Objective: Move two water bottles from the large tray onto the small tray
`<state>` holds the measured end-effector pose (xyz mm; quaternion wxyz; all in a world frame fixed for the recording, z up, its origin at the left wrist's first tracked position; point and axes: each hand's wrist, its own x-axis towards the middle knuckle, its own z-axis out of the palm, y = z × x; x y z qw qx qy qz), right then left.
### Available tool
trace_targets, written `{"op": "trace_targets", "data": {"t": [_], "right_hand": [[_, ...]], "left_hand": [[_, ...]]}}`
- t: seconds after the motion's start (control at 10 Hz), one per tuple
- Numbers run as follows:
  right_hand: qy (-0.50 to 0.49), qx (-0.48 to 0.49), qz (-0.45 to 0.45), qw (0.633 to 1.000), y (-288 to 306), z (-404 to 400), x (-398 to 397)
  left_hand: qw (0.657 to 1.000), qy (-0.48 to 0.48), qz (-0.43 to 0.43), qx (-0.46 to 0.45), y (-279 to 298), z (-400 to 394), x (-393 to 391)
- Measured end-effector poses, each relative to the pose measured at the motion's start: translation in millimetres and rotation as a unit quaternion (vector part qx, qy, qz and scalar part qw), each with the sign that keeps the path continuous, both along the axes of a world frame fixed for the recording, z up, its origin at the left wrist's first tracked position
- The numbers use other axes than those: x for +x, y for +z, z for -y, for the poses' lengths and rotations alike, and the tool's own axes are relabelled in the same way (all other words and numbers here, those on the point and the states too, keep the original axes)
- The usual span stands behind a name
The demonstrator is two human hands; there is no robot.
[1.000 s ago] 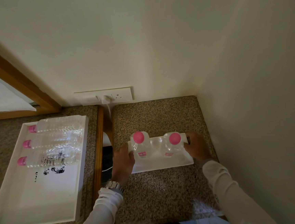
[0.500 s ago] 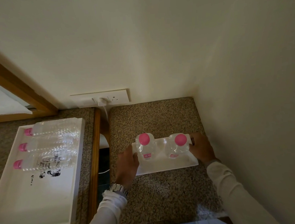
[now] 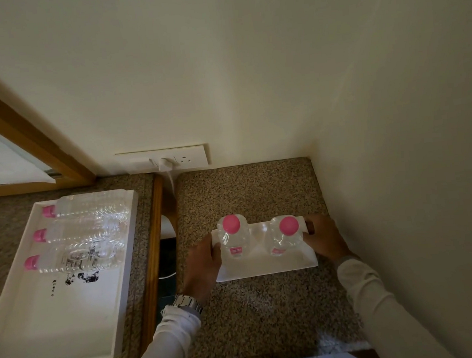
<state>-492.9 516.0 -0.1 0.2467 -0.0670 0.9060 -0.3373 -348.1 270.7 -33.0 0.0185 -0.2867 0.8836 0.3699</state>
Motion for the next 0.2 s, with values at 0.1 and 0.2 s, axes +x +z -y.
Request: {"op": "trace_targets", "data": {"t": [0.1,0.2], "right_hand": [[0.016,-0.004,0.019,1.0,0.3,-4.2,-2.7],[0.015,0.014,0.012,1.0,8.8,-3.4,-11.0]], "left_hand": [[1.0,-0.012,0.016,-0.013,0.5,3.1,3.2],[0.999,-0.01,0.025,-0.035,11.0,8.3,-1.0]]}}
